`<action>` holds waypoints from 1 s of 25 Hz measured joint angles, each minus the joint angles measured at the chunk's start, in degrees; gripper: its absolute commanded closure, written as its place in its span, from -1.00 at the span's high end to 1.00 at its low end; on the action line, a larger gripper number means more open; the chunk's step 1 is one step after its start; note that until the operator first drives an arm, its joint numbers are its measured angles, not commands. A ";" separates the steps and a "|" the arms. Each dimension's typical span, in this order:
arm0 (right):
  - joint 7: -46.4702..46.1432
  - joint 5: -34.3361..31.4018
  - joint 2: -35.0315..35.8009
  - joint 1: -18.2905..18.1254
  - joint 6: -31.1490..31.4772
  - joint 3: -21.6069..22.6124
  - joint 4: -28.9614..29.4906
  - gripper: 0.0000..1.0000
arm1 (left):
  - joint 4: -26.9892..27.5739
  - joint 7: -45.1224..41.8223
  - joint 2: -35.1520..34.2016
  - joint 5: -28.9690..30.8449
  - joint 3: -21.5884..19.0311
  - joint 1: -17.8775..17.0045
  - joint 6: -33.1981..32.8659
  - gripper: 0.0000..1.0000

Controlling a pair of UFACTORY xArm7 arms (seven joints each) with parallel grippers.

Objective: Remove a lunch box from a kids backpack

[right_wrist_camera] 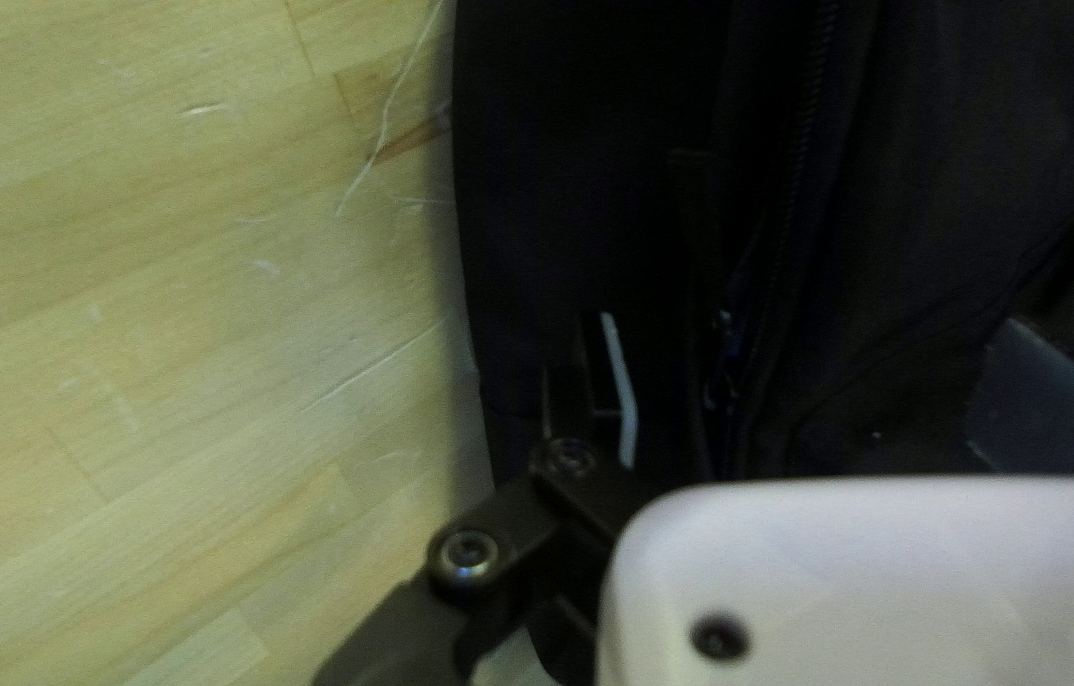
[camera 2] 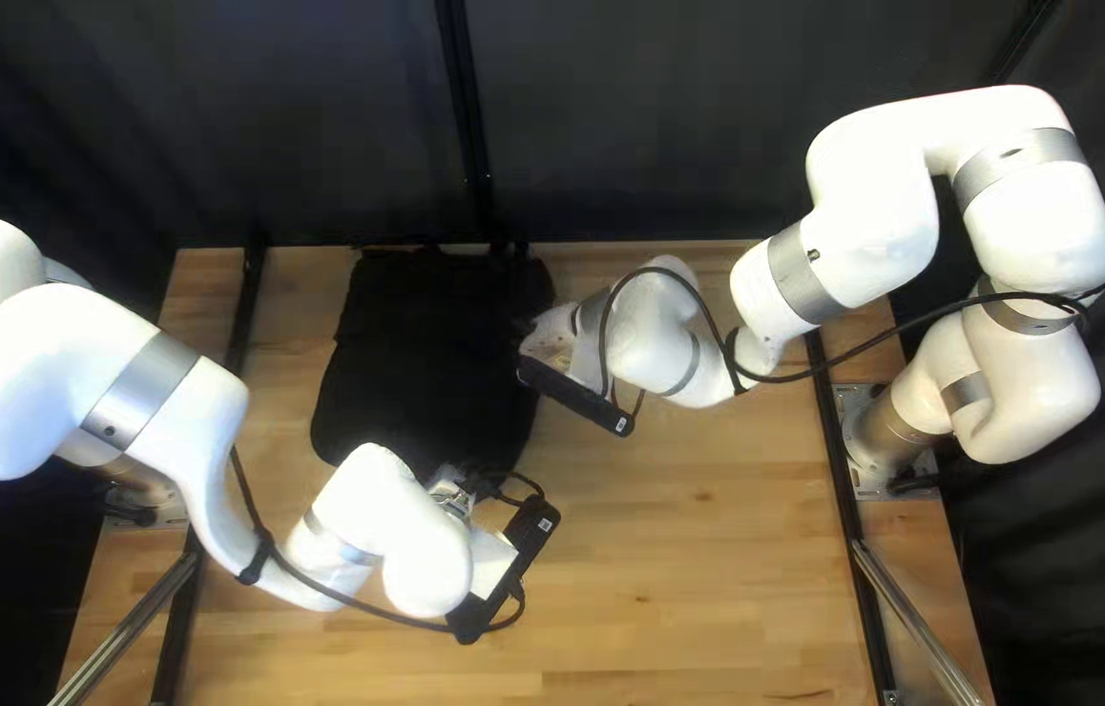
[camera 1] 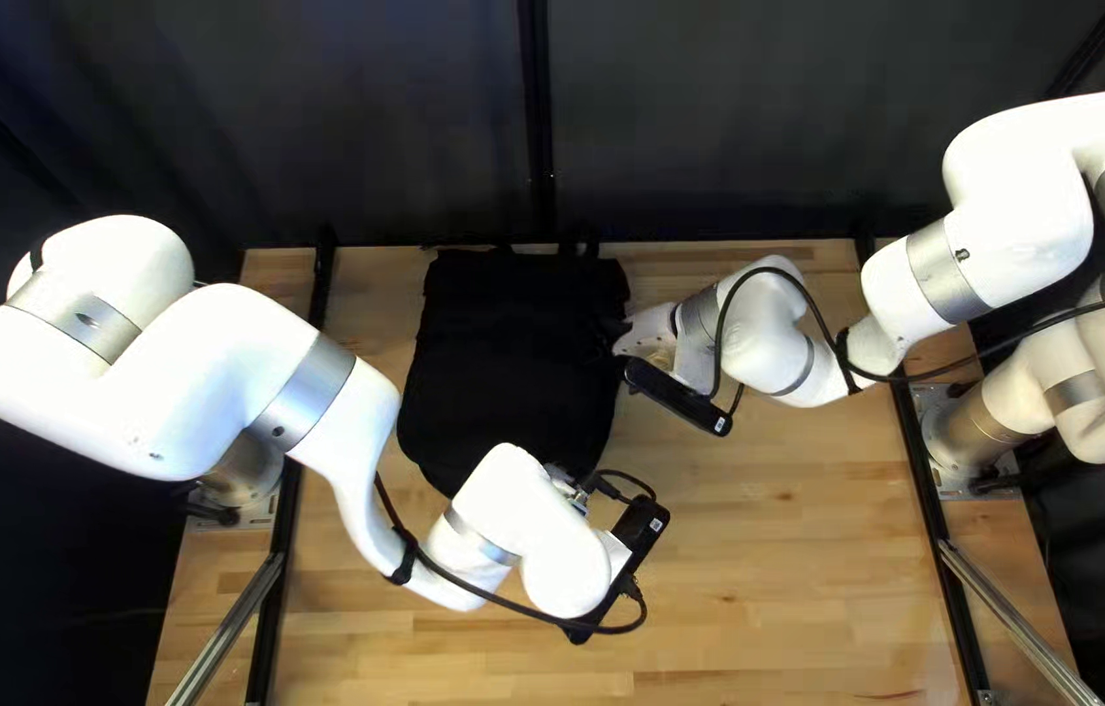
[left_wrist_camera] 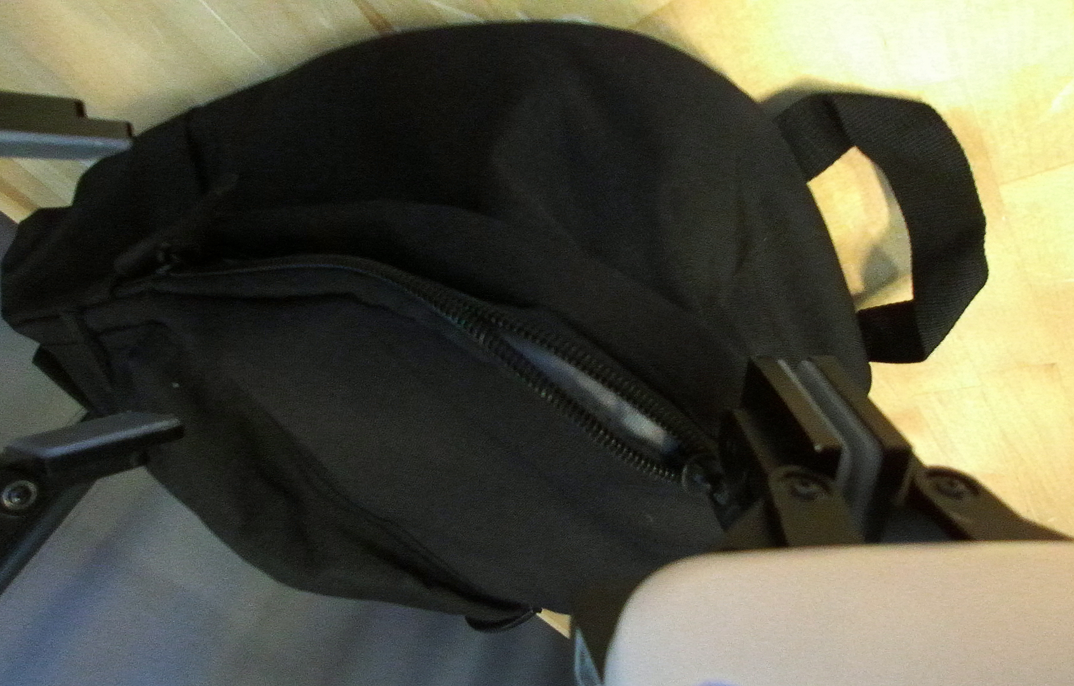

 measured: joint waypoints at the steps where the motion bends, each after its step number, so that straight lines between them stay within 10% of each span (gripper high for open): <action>1: -0.01 0.01 0.00 0.00 0.00 0.00 0.00 -0.91 | -0.08 -0.03 -0.07 0.01 0.00 0.00 -0.03 -1.00; 19: -0.02 0.02 0.00 0.00 -0.01 0.01 0.00 -1.00 | -0.07 -0.13 -1.11 0.41 0.01 -0.05 0.15 -1.00; 21: -0.02 0.02 0.00 0.00 -0.01 0.01 0.00 1.00 | -0.01 -0.10 -1.18 0.47 0.04 -0.05 0.22 -1.00; 25: -0.02 0.02 0.00 0.00 -0.01 0.01 0.00 1.00 | -0.05 -0.02 -1.24 0.49 0.06 -0.01 0.23 -1.00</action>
